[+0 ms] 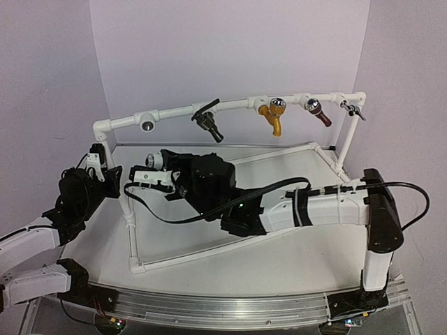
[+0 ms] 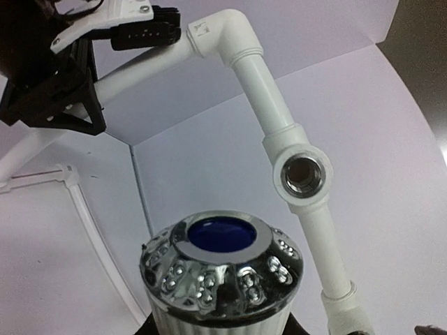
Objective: Install the water faucets
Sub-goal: Hold the pipe with the faucet installed at the center of the board, then place the adaptor at the water faucet.
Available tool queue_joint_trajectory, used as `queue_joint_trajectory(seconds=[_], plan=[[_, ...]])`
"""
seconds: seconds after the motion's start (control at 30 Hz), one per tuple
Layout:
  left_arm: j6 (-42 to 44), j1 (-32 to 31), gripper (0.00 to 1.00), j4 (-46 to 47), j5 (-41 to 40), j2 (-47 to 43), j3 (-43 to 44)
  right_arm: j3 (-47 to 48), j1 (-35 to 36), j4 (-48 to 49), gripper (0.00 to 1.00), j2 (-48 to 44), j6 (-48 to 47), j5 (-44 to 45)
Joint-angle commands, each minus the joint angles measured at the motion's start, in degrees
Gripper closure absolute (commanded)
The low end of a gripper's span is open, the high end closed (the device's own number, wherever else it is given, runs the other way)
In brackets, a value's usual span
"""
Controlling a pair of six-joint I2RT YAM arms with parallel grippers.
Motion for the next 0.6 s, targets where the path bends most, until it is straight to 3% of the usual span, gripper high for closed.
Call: queue_joint_trajectory(seconds=[0.0, 0.2, 0.57], plan=[[-11.6, -2.2, 0.92, 0.3, 14.2, 0.3, -1.8, 5.1, 1.8, 15.5, 1.00, 4.1, -18.5, 6.4], [-11.2, -2.2, 0.92, 1.7, 11.6, -0.1, -3.1, 8.3, 3.8, 22.9, 1.00, 7.1, -29.7, 7.0], [-10.5, -2.1, 0.92, 3.2, 11.7, -0.9, -4.2, 12.0, 3.7, 23.1, 1.00, 8.1, -30.9, 5.7]])
